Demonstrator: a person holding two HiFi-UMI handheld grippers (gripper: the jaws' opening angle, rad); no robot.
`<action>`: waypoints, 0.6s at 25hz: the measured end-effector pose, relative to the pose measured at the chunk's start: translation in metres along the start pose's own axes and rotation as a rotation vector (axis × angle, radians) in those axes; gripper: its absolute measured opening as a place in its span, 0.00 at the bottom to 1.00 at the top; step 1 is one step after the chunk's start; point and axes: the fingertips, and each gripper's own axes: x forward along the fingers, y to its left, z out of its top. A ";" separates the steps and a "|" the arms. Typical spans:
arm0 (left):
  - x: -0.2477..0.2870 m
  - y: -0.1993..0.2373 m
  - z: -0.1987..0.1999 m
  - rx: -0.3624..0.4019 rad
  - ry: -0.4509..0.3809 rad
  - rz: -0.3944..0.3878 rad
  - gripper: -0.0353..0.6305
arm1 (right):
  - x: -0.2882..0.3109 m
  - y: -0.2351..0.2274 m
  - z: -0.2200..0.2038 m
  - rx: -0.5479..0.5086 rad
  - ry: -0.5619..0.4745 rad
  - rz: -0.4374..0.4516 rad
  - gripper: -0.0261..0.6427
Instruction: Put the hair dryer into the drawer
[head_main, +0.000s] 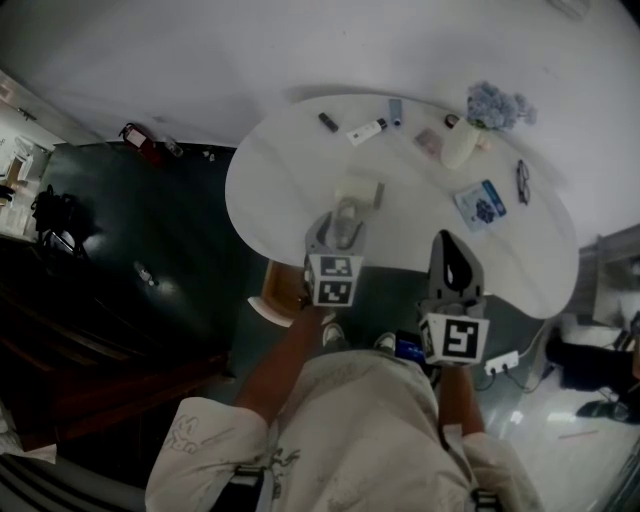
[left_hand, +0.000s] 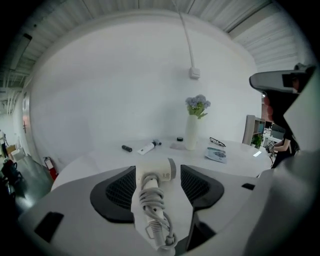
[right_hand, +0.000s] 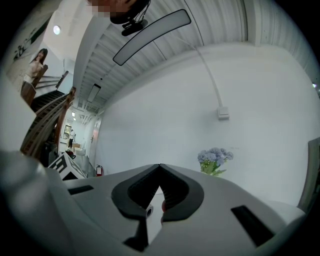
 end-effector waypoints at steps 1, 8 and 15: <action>0.005 0.001 -0.006 -0.017 0.023 -0.004 0.46 | 0.000 0.001 0.000 0.000 -0.001 0.002 0.04; 0.036 0.001 -0.038 -0.034 0.145 -0.009 0.49 | 0.000 0.003 -0.003 -0.020 0.010 0.022 0.04; 0.061 0.015 -0.055 -0.102 0.253 0.010 0.51 | -0.003 0.003 -0.004 -0.030 0.029 0.022 0.04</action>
